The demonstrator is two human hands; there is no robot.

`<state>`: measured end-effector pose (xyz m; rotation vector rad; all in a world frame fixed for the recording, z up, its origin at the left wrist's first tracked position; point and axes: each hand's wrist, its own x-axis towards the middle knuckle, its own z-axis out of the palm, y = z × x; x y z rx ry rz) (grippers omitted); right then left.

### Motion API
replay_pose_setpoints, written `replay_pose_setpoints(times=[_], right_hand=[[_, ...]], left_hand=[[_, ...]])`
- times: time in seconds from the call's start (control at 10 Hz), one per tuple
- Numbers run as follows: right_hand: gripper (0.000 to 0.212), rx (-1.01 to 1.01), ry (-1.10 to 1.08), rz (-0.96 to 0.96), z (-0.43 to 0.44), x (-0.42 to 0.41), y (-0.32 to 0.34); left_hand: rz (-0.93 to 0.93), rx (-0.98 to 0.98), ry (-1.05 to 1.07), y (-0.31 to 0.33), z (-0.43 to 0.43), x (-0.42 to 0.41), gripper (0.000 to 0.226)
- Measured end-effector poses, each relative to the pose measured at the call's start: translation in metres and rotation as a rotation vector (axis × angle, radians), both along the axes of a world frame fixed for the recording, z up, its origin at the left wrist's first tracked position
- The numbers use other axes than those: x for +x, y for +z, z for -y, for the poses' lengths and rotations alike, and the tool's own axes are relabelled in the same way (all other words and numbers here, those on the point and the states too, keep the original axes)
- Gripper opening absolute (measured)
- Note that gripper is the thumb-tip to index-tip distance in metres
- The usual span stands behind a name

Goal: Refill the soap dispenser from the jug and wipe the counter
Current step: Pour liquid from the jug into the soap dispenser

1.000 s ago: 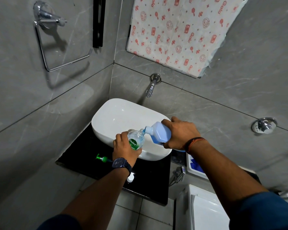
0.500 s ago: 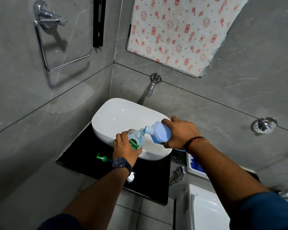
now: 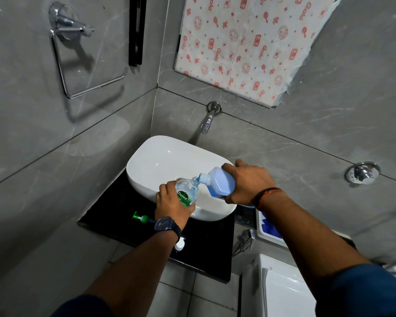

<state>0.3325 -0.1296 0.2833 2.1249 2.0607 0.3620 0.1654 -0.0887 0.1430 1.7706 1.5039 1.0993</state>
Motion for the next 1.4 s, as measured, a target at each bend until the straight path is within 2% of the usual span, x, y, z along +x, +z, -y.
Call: replay_pose_setpoints(times=[1.4], right_hand=[[0.071,-0.035,0.014,0.018,0.0011,-0.0077,0.0083]], left_hand=[[-0.01,0.004,0.003,0.0034,0.0022,-0.0068,0.077]])
